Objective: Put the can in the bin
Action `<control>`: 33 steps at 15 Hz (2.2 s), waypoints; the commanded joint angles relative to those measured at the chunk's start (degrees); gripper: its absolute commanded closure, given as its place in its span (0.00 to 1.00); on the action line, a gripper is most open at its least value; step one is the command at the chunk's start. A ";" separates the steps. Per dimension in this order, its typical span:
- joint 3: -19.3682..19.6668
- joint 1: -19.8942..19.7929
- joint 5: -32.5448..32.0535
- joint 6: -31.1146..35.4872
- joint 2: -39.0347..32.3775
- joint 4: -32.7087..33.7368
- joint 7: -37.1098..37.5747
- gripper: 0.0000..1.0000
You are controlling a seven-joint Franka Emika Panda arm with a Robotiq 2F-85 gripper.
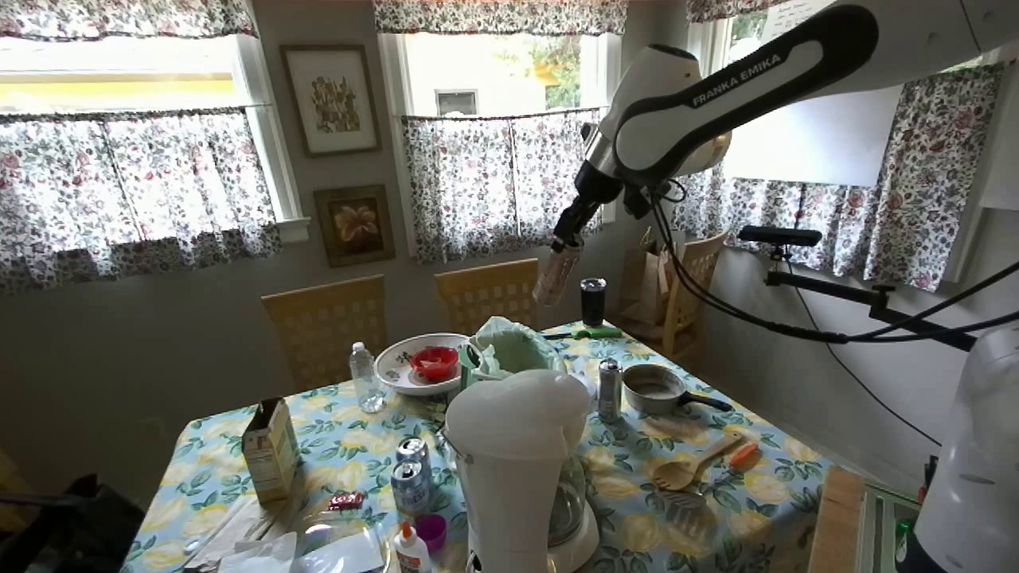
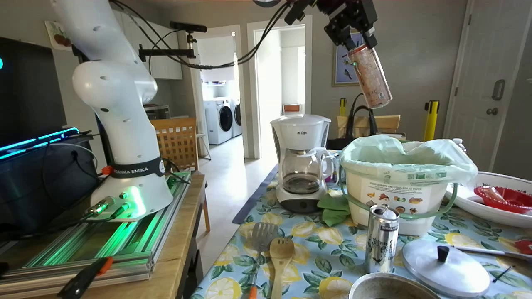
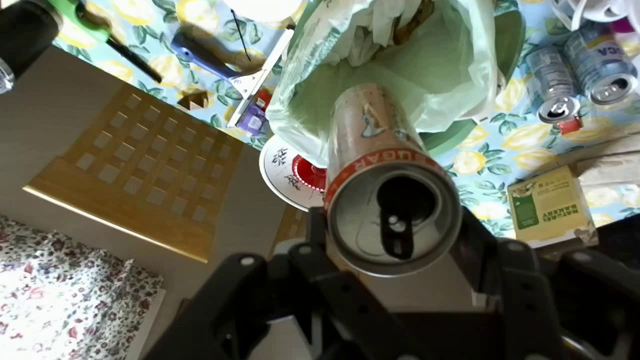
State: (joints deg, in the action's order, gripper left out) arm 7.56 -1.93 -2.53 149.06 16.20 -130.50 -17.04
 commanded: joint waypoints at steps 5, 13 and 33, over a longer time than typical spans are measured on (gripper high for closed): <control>1.26 2.31 5.78 0.57 -4.26 7.07 -3.91 0.63; 0.58 1.81 8.51 -0.55 -9.04 12.58 -5.24 0.63; -0.12 1.18 9.36 -1.16 -9.55 13.26 -5.45 0.00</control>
State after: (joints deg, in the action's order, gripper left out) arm 7.60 -0.51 4.62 148.96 6.83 -118.10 -20.68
